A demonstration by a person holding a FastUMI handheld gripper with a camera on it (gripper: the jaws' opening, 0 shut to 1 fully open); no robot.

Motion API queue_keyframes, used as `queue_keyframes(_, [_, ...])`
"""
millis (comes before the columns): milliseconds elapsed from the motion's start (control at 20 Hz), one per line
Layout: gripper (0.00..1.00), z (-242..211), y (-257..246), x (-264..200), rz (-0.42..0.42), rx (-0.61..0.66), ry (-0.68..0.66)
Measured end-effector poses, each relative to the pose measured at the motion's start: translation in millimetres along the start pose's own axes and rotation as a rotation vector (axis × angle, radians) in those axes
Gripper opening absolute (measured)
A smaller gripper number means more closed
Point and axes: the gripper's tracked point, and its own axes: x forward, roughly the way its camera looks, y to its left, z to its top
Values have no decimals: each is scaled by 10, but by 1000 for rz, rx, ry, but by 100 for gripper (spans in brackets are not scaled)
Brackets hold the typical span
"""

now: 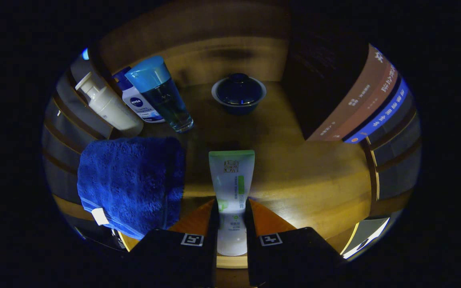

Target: Pull open the drawer, take out the items inside it, and place them on the countertop above the cabinet.

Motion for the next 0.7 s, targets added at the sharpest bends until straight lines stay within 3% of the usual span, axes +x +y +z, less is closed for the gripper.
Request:
queue_keyframes(200, [37, 7, 28, 9, 9, -32, 5])
queue_keyframes(350, [49, 2, 94, -30, 20, -35, 0])
queue_keyframes(550, [99, 1, 122, -172, 36, -37, -41])
queue_keyframes(700, [100, 44, 155, -344, 46, -25, -96])
